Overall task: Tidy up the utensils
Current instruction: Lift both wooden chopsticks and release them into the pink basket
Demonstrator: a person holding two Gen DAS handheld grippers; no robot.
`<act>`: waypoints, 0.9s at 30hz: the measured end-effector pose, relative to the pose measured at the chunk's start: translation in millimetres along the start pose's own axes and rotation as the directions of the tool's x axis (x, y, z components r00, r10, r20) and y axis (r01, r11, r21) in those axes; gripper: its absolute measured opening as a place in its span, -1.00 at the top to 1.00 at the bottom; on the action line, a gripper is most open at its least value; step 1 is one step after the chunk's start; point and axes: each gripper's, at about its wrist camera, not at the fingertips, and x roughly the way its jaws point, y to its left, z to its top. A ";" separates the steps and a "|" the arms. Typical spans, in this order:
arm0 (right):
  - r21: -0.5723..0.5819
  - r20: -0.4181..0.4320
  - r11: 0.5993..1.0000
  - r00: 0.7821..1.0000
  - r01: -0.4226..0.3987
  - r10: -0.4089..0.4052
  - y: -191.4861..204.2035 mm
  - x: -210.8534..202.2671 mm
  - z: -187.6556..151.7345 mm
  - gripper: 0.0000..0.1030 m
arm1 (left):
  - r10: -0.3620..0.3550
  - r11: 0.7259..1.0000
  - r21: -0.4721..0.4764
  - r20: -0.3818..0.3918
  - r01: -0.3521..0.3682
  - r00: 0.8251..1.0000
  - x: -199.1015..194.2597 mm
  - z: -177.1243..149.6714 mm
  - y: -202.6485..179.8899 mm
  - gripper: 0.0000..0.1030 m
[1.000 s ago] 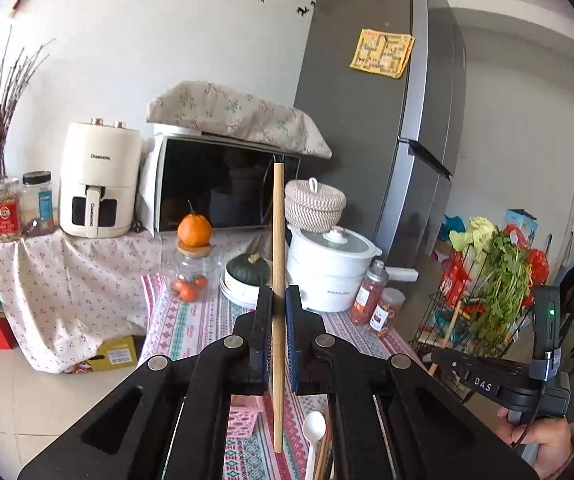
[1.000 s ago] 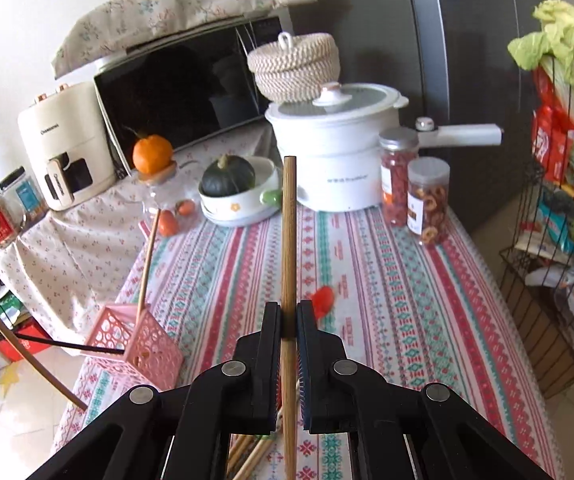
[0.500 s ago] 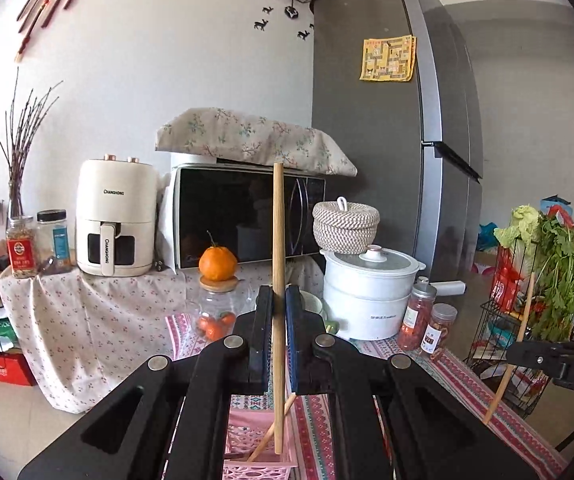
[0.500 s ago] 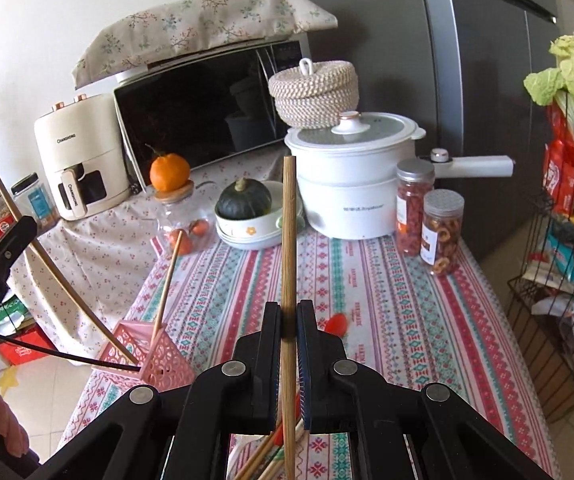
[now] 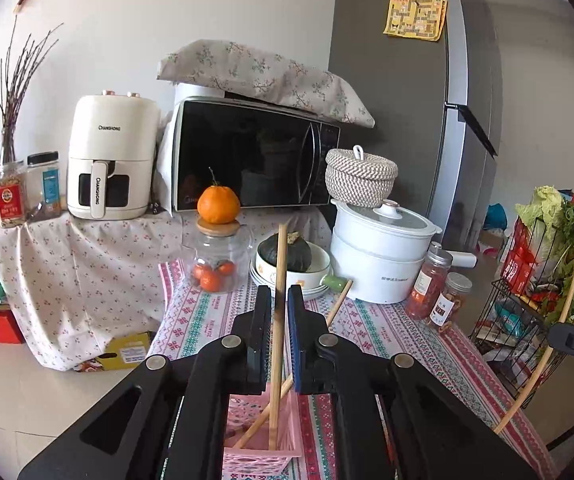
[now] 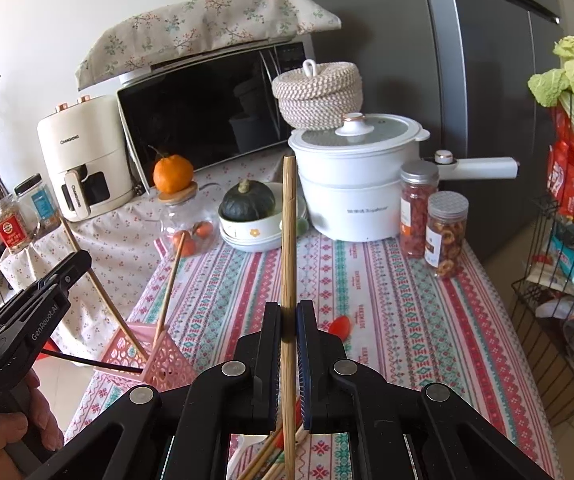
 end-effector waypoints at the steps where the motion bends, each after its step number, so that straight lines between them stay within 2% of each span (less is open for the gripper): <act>1: 0.001 0.004 1.000 1.000 -0.003 0.003 0.6 -0.6 0.8 0.88 | 0.001 1.000 -0.001 -0.006 -0.001 1.000 -0.8 0.7 -0.1 0.52; 2: 0.001 0.008 1.000 1.000 -0.008 0.008 1.6 -1.3 1.6 0.88 | -0.001 1.000 -0.004 -0.008 0.001 1.000 -2.5 1.7 0.2 0.36; 3: 0.002 0.014 1.000 1.000 -0.013 0.012 2.7 -2.0 2.7 0.88 | -0.001 1.000 -0.007 -0.007 0.001 1.000 -7.2 3.0 -0.3 0.05; 4: 0.003 0.019 1.000 1.000 -0.018 0.018 3.8 -2.2 4.0 0.88 | 0.000 1.000 -0.013 -0.003 0.000 1.000 -11.0 4.8 0.4 -0.09; 8: 0.009 0.042 0.999 0.998 -0.050 0.049 13.6 -2.3 10.1 0.88 | -0.013 1.000 -0.027 -0.024 0.012 1.000 -30.4 15.9 2.2 -0.21; 11: 0.012 0.070 0.997 0.994 -0.080 0.079 24.7 -2.3 16.8 0.88 | -0.009 1.000 -0.027 -0.052 0.008 0.999 -47.9 21.8 5.8 -0.38; 18: 0.026 0.157 0.986 0.975 -0.162 0.156 55.2 -2.5 32.5 0.88 | 0.020 0.999 -0.037 -0.101 -0.024 0.995 -84.9 27.6 30.0 -0.72; 27: 0.048 0.228 0.972 0.950 -0.232 0.216 93.7 24.9 38.1 0.87 | 0.049 0.992 -0.104 -0.155 -0.066 0.987 -96.7 19.0 76.5 -0.81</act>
